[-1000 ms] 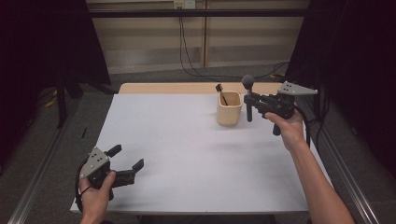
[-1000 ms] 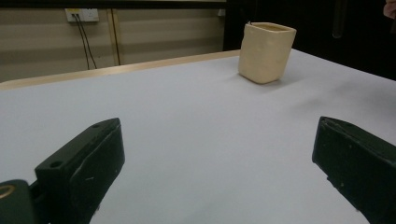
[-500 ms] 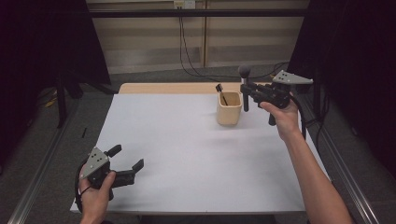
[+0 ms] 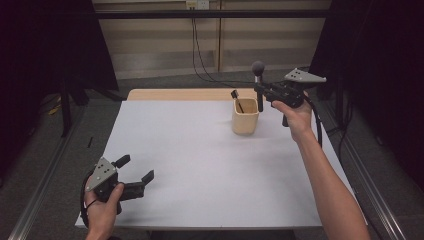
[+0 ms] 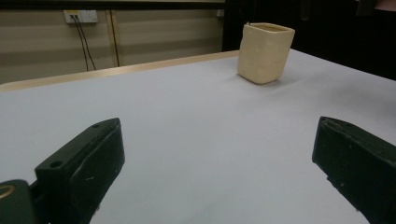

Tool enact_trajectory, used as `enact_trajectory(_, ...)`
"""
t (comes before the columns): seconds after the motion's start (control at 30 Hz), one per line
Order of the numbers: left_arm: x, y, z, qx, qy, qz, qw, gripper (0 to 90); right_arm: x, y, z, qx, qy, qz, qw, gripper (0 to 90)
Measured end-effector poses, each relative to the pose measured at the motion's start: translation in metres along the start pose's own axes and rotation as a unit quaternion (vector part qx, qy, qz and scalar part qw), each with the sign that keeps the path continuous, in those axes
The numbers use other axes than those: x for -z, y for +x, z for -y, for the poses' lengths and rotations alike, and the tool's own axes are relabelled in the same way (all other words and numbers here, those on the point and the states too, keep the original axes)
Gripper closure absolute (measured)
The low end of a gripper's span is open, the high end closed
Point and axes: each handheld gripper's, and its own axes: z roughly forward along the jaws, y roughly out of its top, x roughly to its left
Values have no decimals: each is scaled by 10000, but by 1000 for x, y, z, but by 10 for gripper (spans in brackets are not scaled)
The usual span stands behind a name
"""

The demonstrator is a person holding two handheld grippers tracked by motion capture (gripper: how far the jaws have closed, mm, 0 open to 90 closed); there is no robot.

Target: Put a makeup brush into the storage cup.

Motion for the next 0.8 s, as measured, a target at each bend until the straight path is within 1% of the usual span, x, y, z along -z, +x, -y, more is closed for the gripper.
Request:
enact_trajectory(0.07,0,0,0,-19,16,6,10000,24,-4,0,0,1,10,25,10000,725)
enact_trajectory(0.17,0,0,0,-3,4,2,10000,24,-8,-1,0,-94,-74,31,9999,725)
enact_trajectory(0.3,-1,0,-1,-24,4,-30,10000,24,-17,-1,-1,-25,-5,76,10000,725)
enact_trajectory(0.5,-1,1,0,11,2,-8,10000,24,-29,1,-1,9,-41,99,9999,725)
enact_trajectory(0.6,0,1,0,-3,7,-12,10000,24,-32,1,1,-24,-69,130,9999,725)
enact_trajectory(0.8,0,1,0,0,16,15,10000,24,-39,2,11,21,15,124,9999,725)
